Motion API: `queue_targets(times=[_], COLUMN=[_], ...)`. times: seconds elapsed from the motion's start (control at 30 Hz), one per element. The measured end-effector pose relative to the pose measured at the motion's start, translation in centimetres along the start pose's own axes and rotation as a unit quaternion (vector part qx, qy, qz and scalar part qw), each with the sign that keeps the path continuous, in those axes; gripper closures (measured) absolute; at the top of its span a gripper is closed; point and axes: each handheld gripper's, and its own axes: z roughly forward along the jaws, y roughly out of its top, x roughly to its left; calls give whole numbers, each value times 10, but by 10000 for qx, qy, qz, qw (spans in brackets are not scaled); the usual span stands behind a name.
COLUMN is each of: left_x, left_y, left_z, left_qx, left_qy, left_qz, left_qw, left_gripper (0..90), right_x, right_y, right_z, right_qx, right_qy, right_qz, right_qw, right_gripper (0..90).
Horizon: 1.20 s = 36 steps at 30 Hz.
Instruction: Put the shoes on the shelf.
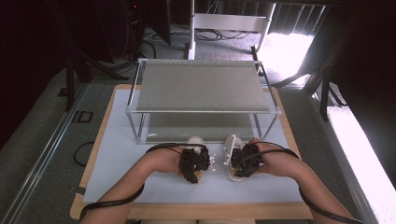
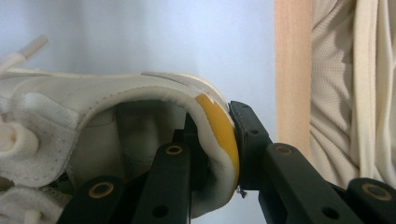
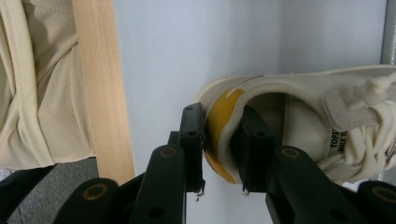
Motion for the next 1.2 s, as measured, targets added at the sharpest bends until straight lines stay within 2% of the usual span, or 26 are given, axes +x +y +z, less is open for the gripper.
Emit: queue_targets(times=[0.3,0.4,0.53,0.67,0.7,0.9,0.97,1.03,1.2], left_x=[15,26,32,40,41,53,56,59,69], left_y=[11,12,14,17,18,22,22,22,20], left_z=[-2,-1,-2,-4,-4,-1,0,1,5], left_qx=[-67,-83,-124,-161,-133,-125,-150,-121,-197], left_qy=[-8,41,40,74,68,35,64,177,241], left_qz=[84,-15,-73,57,36,62,52,73,77], left_qw=[9999,10000,9999,9998,9999,9999,9999,9997,9995], left_gripper=[779,779,779,779,779,779,779,779,779], right_x=[-8,-13,-16,-22,-22,-35,-37,-43,-56], right_y=[-4,-6,-9,-10,-10,-10,-10,-10,-10], right_z=[-6,-7,-7,-4,-4,-2,-1,0,3], right_qx=[-70,-28,-59,-64,-64,-66,-69,-53,-107], right_qy=[-140,-185,-199,-271,-271,-270,-291,-363,-494], right_qz=[94,143,170,179,179,232,219,212,186], right_qw=[9998,9997,9996,9995,9995,9993,9993,9991,9985], right_gripper=[743,743,743,744,744,744,744,745,744])
